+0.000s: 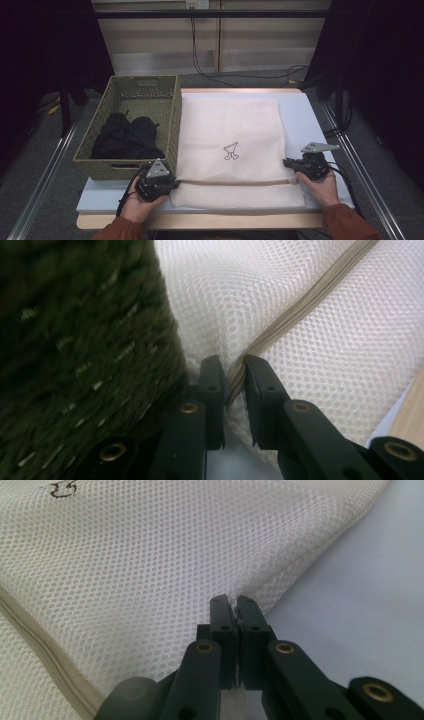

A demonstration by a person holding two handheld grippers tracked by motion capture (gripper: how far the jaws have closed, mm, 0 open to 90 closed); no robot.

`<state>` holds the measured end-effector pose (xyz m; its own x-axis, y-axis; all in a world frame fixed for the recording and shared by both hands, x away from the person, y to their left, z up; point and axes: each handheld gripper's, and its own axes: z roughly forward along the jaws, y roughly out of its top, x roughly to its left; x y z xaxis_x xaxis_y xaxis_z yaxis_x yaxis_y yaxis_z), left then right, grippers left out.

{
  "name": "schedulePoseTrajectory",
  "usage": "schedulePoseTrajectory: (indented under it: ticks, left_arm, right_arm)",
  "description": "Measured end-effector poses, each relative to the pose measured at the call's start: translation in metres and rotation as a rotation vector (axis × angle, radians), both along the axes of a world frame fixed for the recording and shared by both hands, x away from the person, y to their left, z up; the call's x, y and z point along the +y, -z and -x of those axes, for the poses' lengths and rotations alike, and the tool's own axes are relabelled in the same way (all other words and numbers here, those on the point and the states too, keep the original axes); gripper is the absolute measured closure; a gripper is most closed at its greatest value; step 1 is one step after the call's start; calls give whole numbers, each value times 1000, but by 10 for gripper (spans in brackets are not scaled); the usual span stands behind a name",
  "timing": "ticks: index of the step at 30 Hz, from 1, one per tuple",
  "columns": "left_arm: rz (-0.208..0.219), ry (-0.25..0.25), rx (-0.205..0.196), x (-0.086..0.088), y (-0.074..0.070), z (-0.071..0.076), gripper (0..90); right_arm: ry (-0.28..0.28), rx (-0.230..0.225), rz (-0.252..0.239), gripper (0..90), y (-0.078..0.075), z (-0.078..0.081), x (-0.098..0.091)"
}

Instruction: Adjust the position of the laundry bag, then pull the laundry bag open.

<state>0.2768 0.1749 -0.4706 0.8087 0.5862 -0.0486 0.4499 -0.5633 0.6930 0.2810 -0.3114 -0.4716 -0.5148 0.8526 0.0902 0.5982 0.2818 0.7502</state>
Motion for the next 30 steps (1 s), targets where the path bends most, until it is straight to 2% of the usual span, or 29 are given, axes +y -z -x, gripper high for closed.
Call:
schedulePoseTrajectory:
  ticks: [6,9,11,13,15,17,19,22,23,24,26,28,30]
  left_arm:
    - [-18,-21,-14,-1,2,1,724]
    - [12,-14,3,-1,2,2,632]
    - [19,-6,6,-1,0,4,567]
    - [30,-6,-3,-1,-2,6,507]
    - [70,-9,-9,-1,-5,9,455]
    - [82,-12,-21,-3,-7,10,412]
    - [77,-6,-32,-3,-9,11,391]
    - [122,-1,-48,-5,-10,11,334]
    - [115,-3,-55,-6,-12,11,326]
    - [141,2,-43,-8,-11,11,326]
    - [140,17,-59,-11,-13,12,306]
    - [158,32,-57,-16,-12,13,308]
    - [154,47,-63,-18,-12,13,315]
  right_arm:
    - [-3,10,17,850,5,1,1]
    - [-1,2,18,791,6,0,0]
    - [-4,3,-9,701,6,0,-2]
    - [-4,-10,-23,654,6,0,-6]
    - [5,-19,-52,609,3,1,-9]
    - [11,-37,-77,569,1,3,-13]
    - [12,-46,-87,538,0,4,-16]
    - [8,-50,-90,483,-3,6,-18]
    - [3,-54,-82,467,-4,7,-19]
    - [-2,-51,-83,459,-4,7,-19]
    - [-4,-52,-85,442,-7,10,-20]
    - [15,-56,-89,429,-9,12,-22]
    - [27,-61,-89,427,-12,16,-23]
